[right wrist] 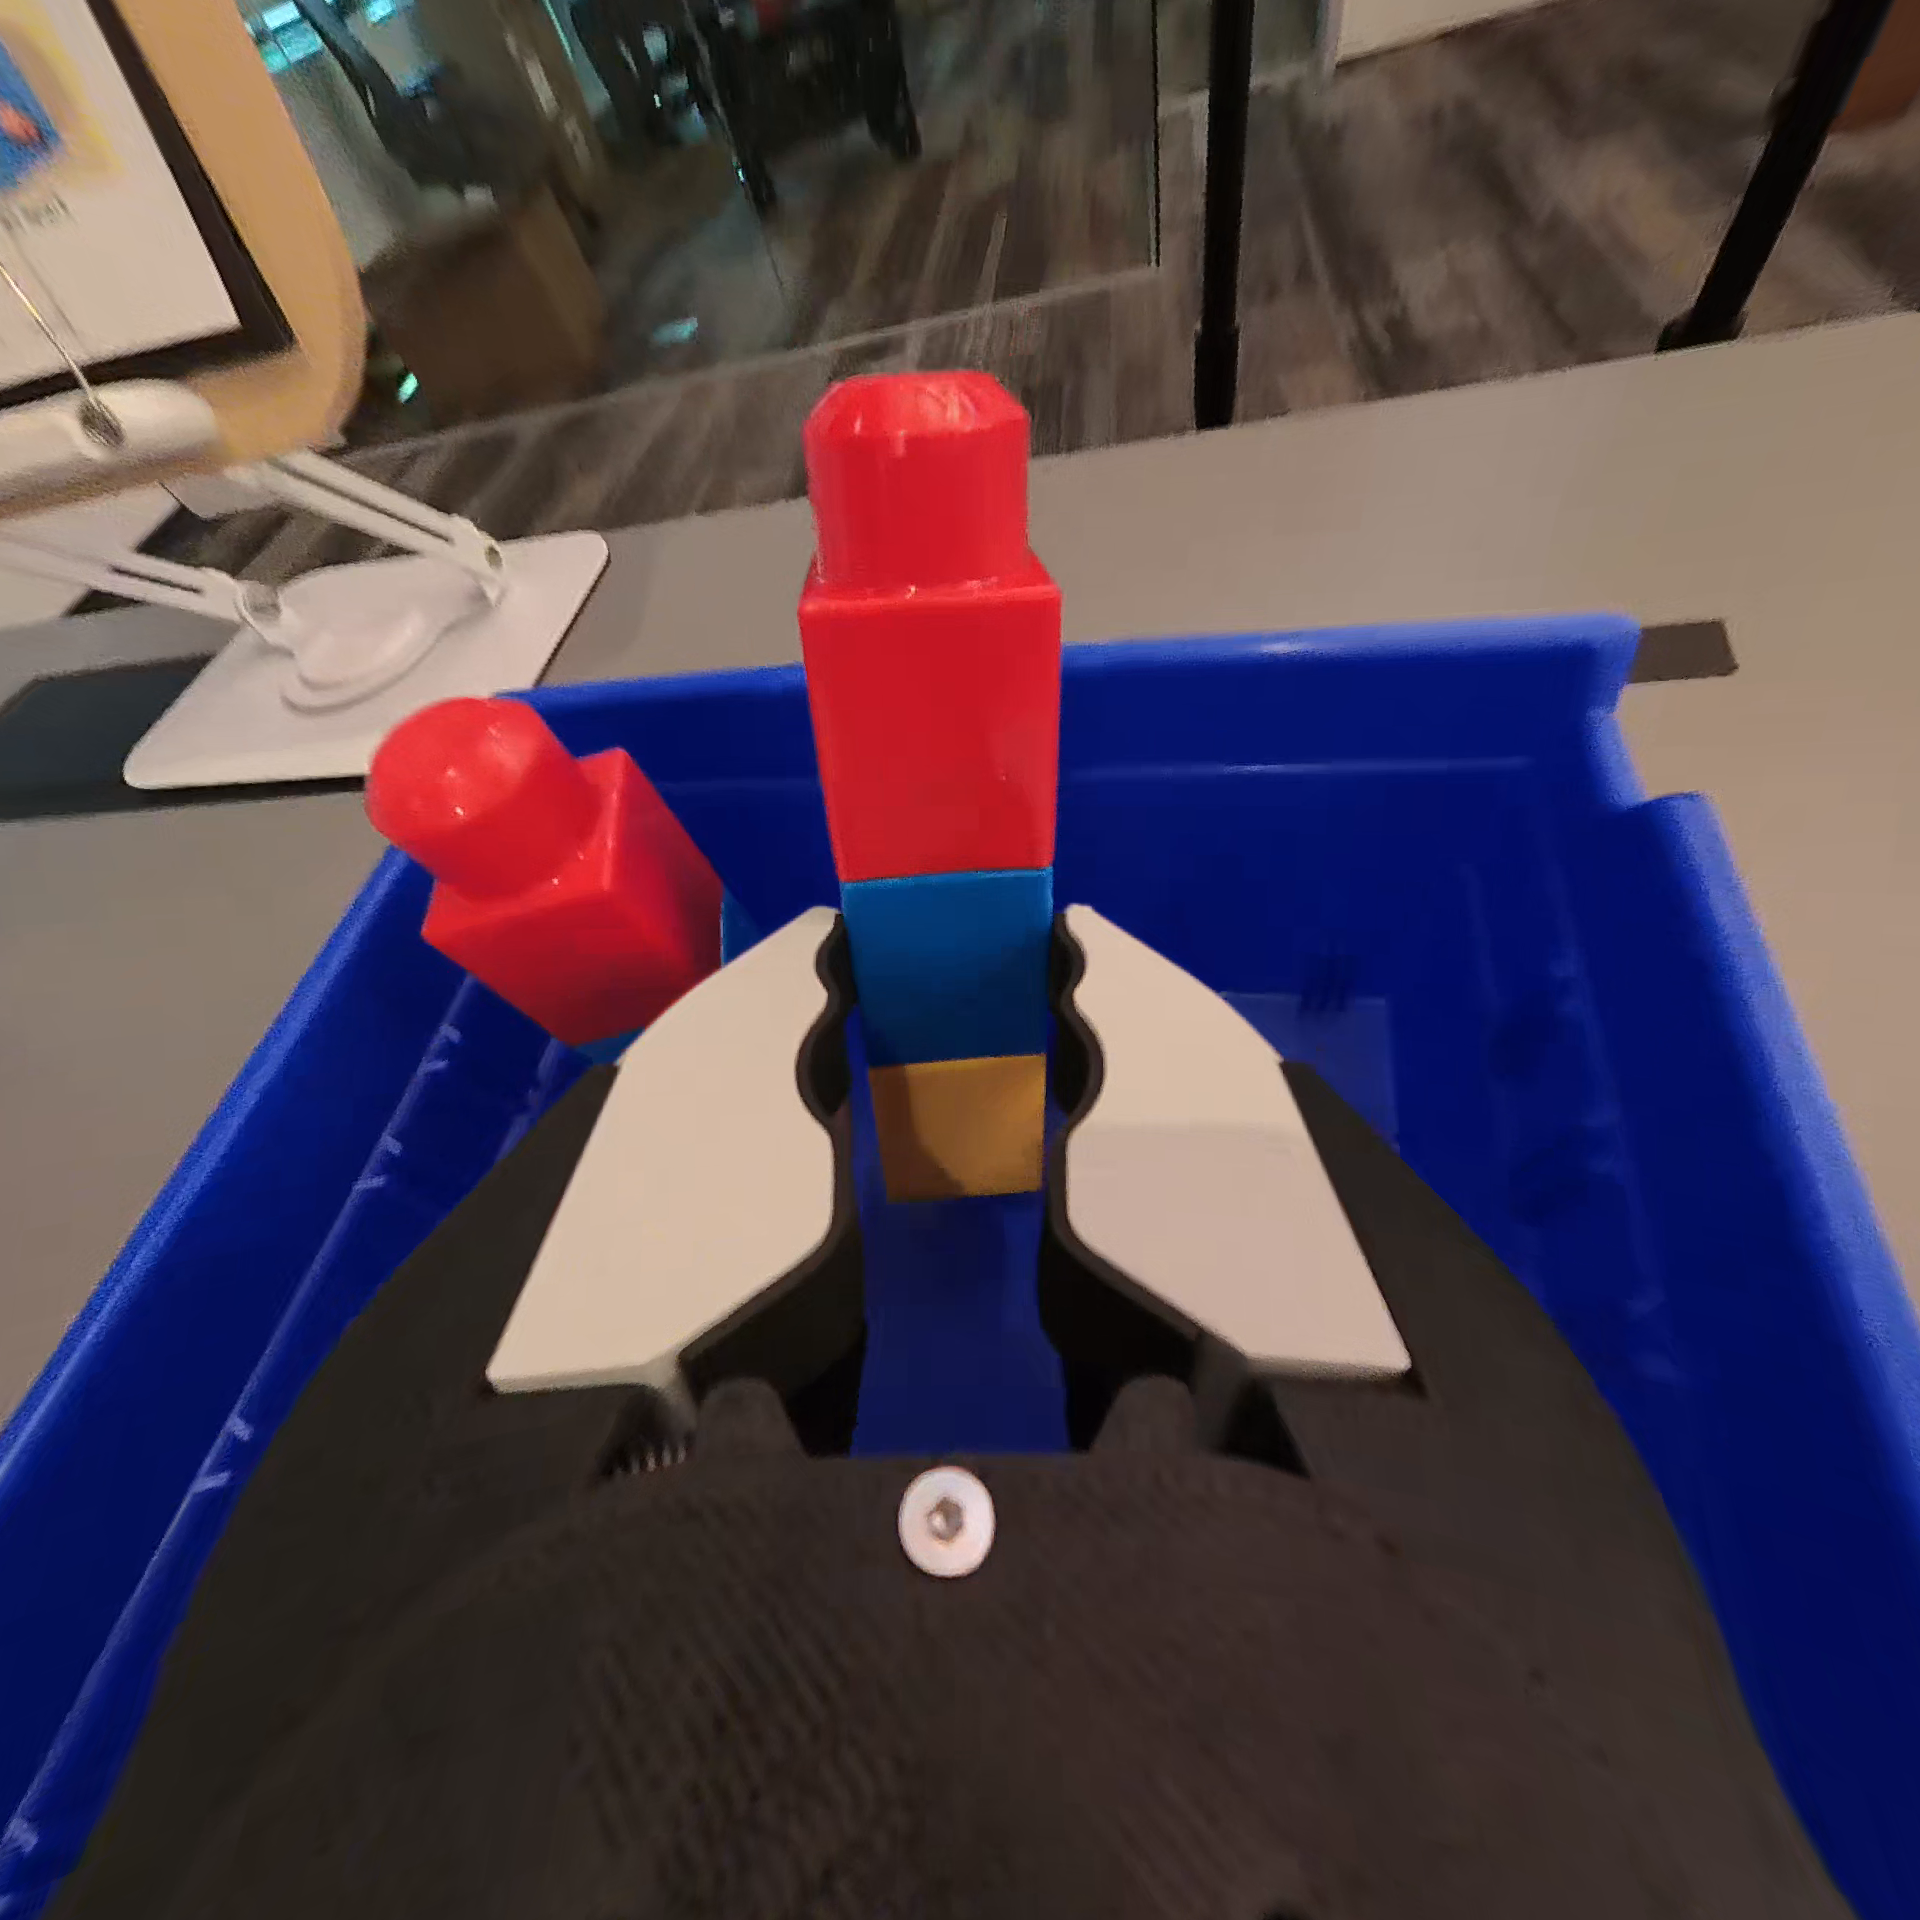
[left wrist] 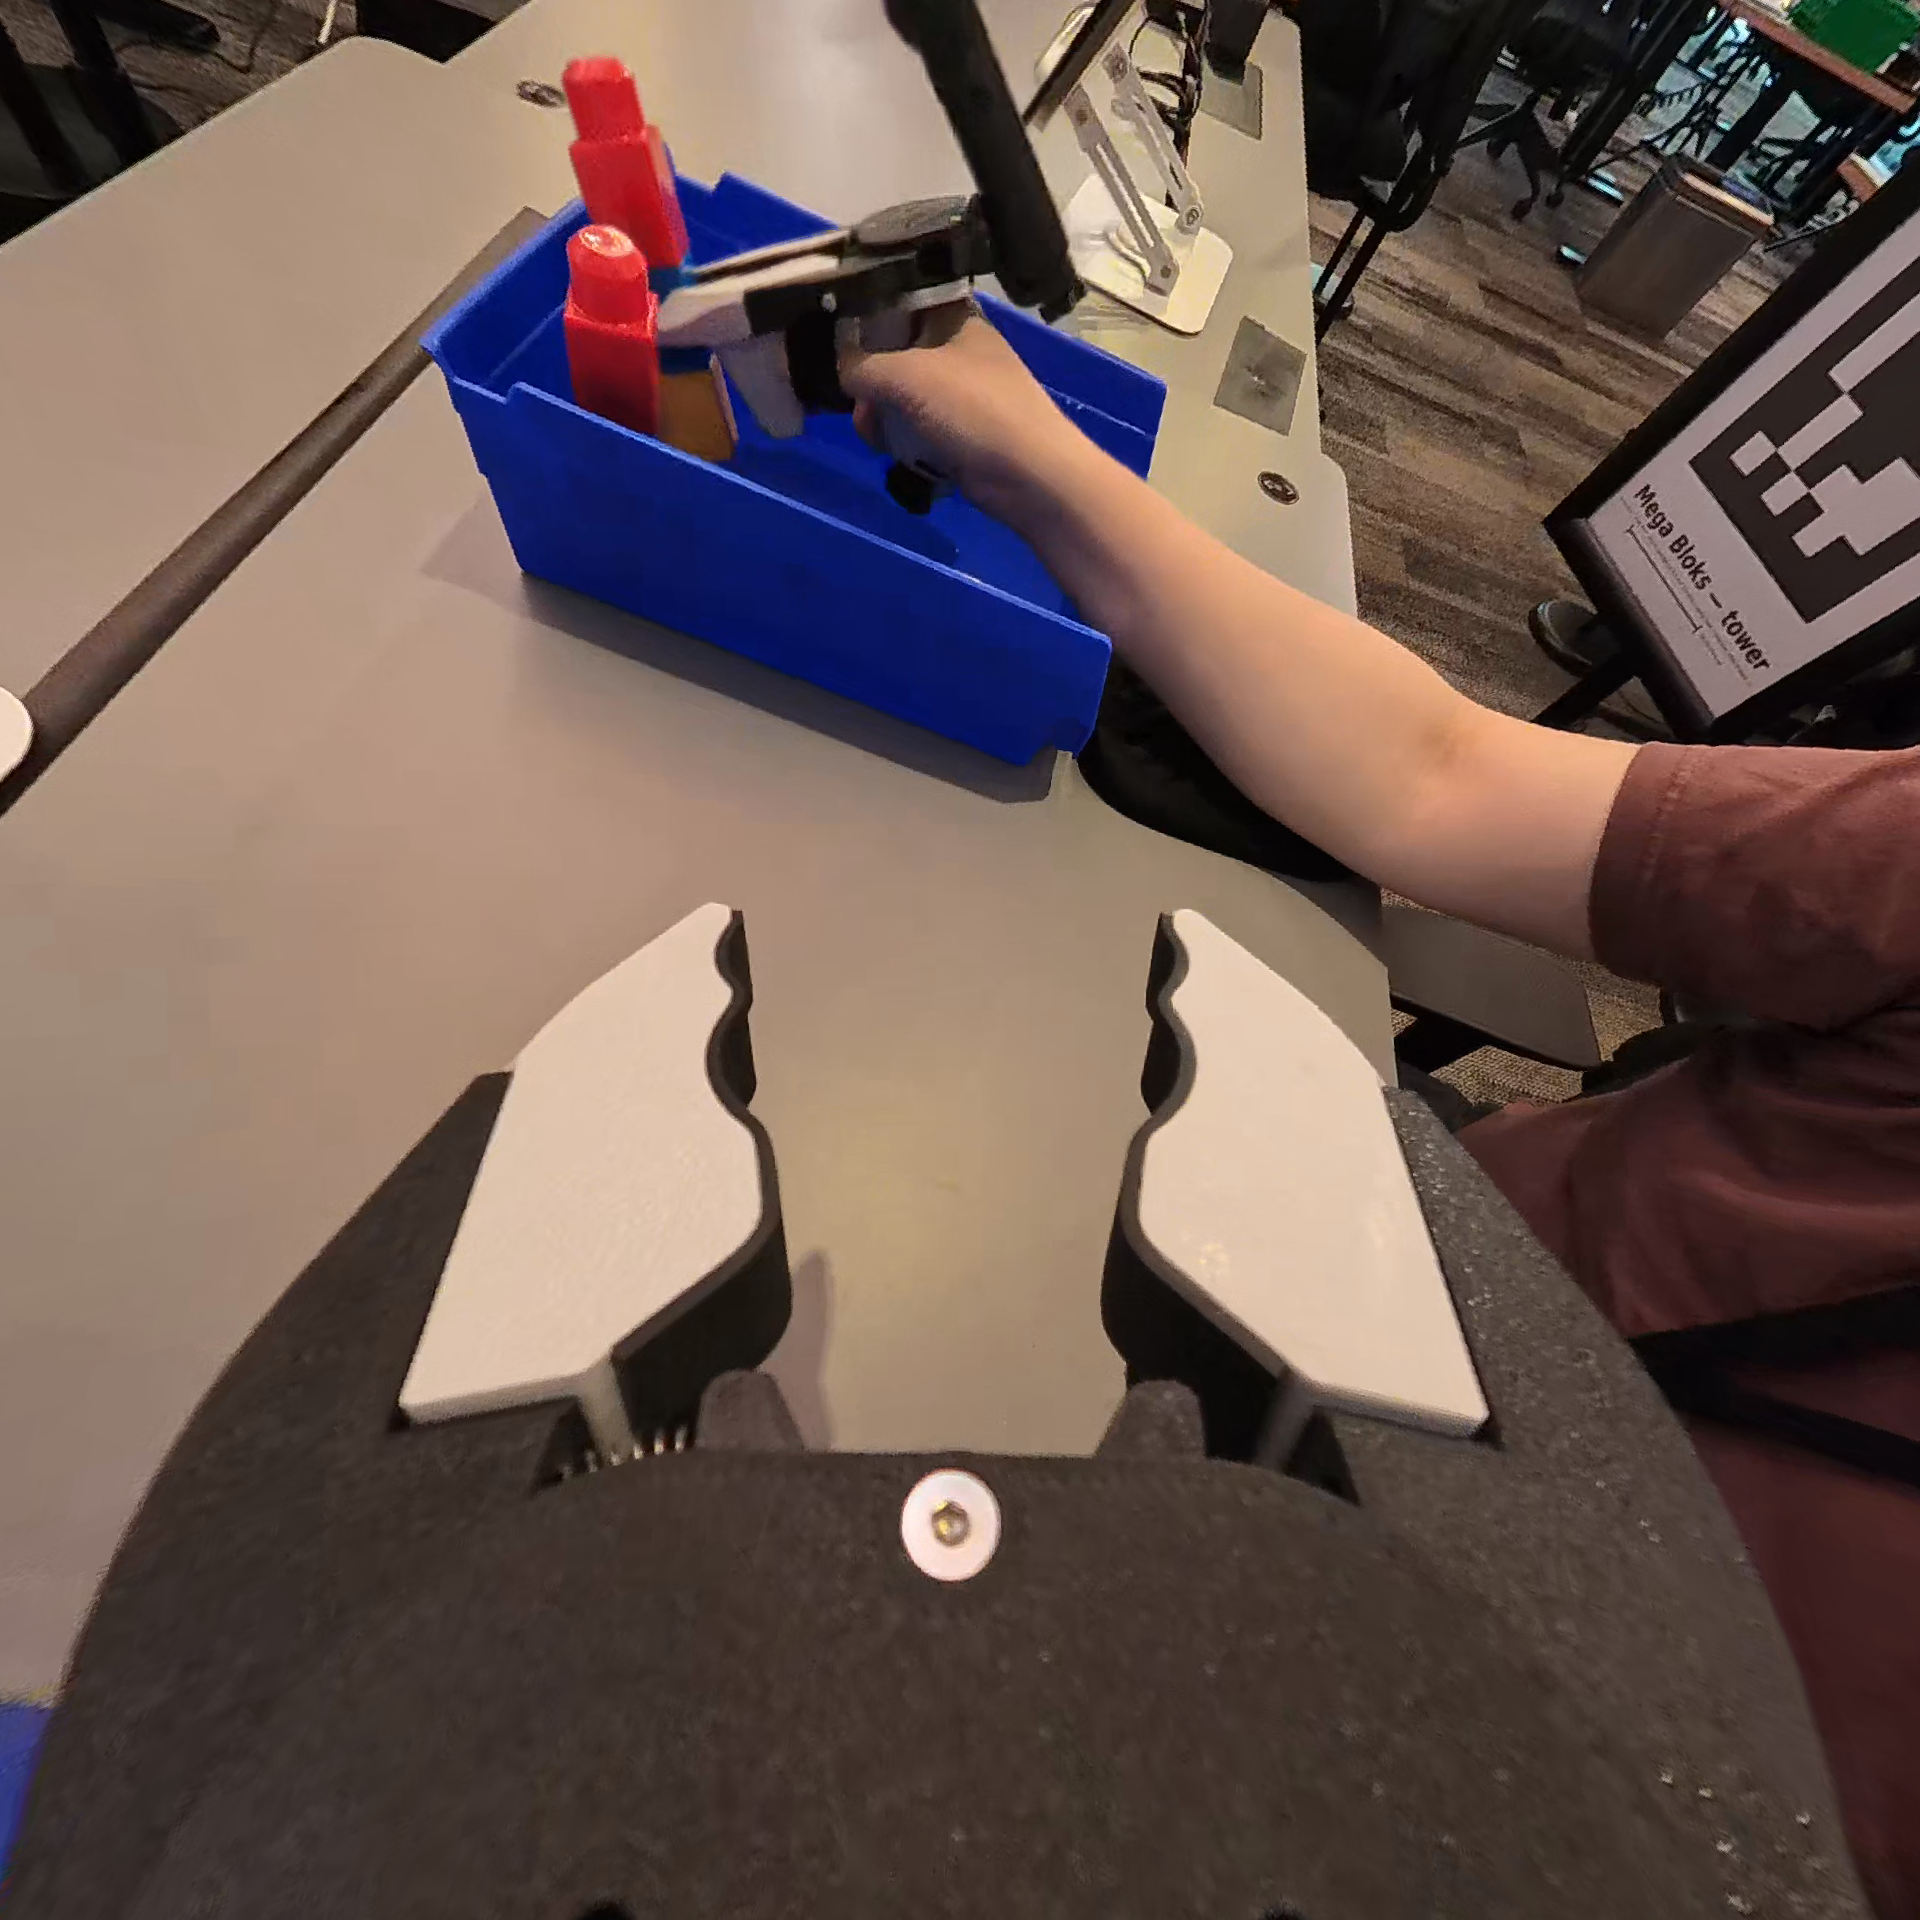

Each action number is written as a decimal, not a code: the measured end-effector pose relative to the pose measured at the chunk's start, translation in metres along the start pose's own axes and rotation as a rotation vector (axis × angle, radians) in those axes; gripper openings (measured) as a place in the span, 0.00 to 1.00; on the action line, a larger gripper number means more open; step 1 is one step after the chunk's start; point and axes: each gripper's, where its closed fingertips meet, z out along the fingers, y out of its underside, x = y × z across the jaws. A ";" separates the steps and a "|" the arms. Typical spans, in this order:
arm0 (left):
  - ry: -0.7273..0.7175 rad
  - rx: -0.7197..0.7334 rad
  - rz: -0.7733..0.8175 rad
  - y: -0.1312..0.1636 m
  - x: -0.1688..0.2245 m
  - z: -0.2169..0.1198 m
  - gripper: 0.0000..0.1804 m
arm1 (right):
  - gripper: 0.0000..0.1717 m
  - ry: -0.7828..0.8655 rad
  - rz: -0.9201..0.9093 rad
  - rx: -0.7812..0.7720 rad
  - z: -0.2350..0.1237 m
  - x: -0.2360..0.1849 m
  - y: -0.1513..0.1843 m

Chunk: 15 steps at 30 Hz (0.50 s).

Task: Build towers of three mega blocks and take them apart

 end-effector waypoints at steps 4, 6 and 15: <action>0.008 -0.002 -0.006 0.001 0.000 0.002 0.40 | 0.21 0.036 -0.063 -0.043 0.008 -0.002 0.010; 0.012 -0.006 -0.005 0.001 0.001 0.004 0.39 | 0.21 0.057 -0.098 -0.030 0.010 -0.003 0.008; 0.023 -0.035 0.003 0.005 0.004 0.011 0.39 | 0.21 0.163 -0.141 -0.038 0.016 0.009 0.010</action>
